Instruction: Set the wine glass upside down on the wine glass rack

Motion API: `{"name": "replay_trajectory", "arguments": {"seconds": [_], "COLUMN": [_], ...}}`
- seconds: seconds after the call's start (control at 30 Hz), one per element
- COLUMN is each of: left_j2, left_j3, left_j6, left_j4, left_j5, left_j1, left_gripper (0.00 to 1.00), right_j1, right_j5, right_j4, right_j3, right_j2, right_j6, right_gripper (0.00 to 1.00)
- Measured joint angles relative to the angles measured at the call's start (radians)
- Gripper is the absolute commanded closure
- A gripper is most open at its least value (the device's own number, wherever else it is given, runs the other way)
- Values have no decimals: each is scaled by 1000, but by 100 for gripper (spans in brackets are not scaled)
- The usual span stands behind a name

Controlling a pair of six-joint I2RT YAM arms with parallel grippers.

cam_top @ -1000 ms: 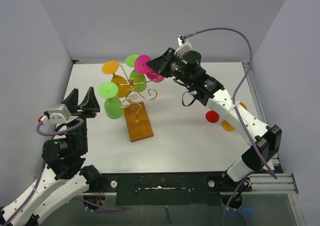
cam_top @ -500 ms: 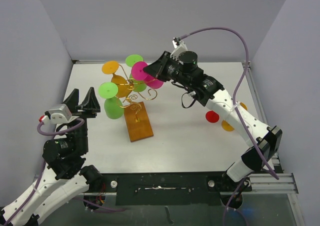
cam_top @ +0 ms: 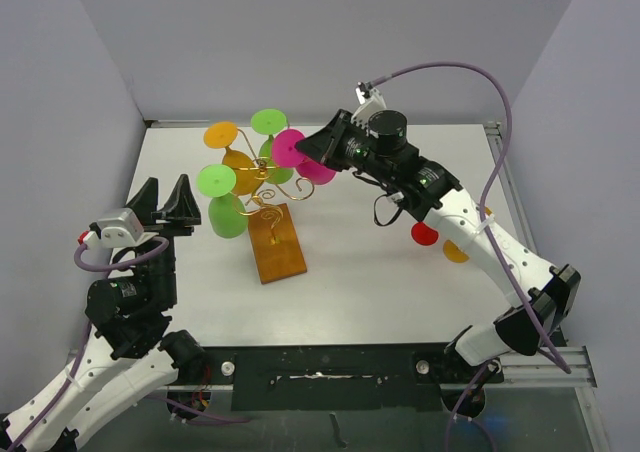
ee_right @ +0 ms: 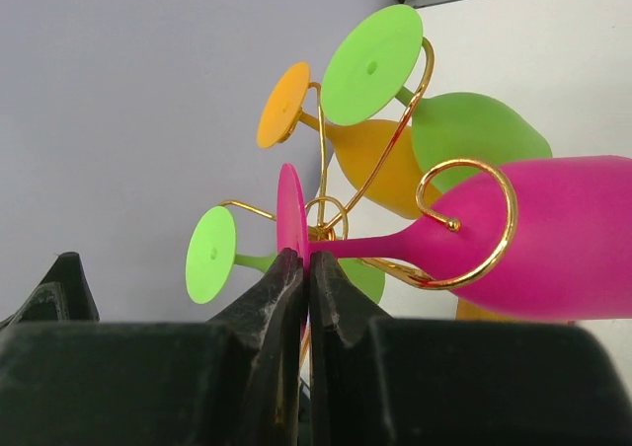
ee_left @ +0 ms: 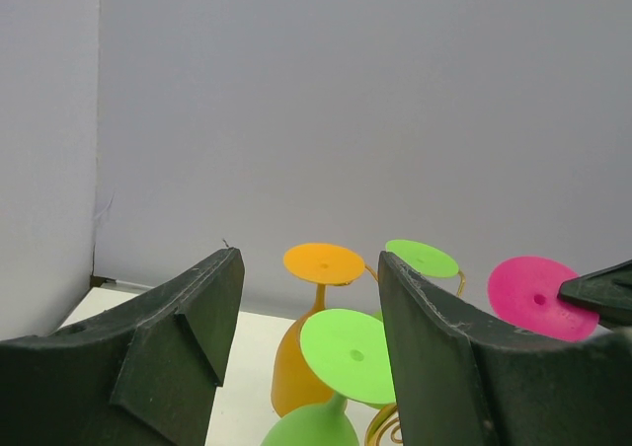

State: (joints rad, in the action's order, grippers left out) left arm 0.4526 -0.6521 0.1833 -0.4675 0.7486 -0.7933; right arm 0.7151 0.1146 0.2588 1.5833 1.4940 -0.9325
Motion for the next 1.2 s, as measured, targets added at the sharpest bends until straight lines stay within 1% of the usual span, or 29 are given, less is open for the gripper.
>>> {"name": "replay_trajectory", "arguments": {"seconds": [0.17, 0.7, 1.2], "left_j2": [0, 0, 17], "left_j3": [1, 1, 1], "left_j6": [-6, -8, -14], "left_j4": [0, 0, -8], "left_j5": [0, 0, 0], "left_j1": [0, 0, 0], "left_gripper": [44, 44, 44], "right_j1": [0, 0, -1], "right_j5": [-16, -142, -218], "right_j4": [0, -17, -17], "right_j3": [-30, -59, -88], "right_j2": [-39, -47, -71], "right_j6": [-4, -19, -18], "right_gripper": [100, 99, 99]}}
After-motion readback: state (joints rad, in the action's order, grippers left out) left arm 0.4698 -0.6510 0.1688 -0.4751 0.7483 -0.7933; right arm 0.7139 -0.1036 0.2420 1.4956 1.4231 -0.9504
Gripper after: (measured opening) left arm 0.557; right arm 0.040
